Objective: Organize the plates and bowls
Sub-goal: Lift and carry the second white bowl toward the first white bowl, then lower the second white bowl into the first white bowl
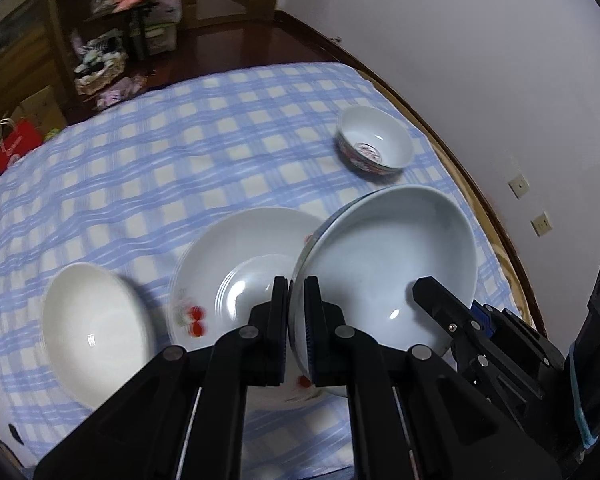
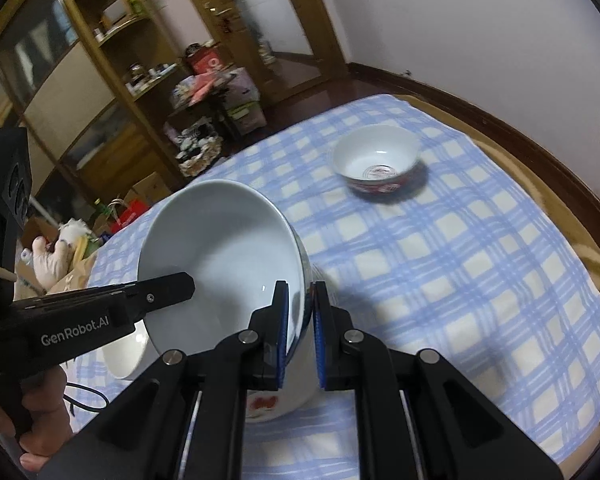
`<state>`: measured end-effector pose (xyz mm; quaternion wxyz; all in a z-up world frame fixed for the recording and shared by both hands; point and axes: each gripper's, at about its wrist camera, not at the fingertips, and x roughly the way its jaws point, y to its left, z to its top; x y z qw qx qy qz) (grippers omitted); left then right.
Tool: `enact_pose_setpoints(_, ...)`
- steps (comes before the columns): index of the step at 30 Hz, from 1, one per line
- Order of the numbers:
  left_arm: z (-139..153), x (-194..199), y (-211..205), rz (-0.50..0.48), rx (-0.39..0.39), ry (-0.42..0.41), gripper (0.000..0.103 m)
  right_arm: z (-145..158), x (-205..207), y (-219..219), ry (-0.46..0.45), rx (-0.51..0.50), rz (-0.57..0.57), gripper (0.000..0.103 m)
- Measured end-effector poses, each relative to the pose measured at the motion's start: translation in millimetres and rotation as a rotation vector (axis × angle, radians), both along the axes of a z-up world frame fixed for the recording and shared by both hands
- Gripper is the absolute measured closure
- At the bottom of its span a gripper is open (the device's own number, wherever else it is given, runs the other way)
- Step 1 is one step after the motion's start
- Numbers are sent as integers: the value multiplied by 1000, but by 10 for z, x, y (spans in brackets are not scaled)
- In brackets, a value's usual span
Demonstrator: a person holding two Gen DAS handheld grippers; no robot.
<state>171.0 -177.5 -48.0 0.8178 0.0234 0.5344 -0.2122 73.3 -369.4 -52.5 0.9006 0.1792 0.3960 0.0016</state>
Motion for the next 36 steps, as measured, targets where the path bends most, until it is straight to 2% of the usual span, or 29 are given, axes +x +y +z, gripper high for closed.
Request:
enact_pose_setpoints(11,226,-118,837,126,9,-30,95,205,113,684,-53,28,139,91)
enact_pose_setpoints(15,254,-133,1092,163,14,-34,95,270,154,947,-76,-18,199,91)
enact_pose_setpoints(19,261,-152,1310,191,15,-36,94,279,215,1130,-78,-5,238,91)
enact_pose_setpoints(26,169,-117,1602,243,27,-23,94,192,333,1401,-60,-1,292,91)
enact_pose_setpoints(36,-117,-60,1854,296,26,24,94,-77,440,1618,-21,8,338,91)
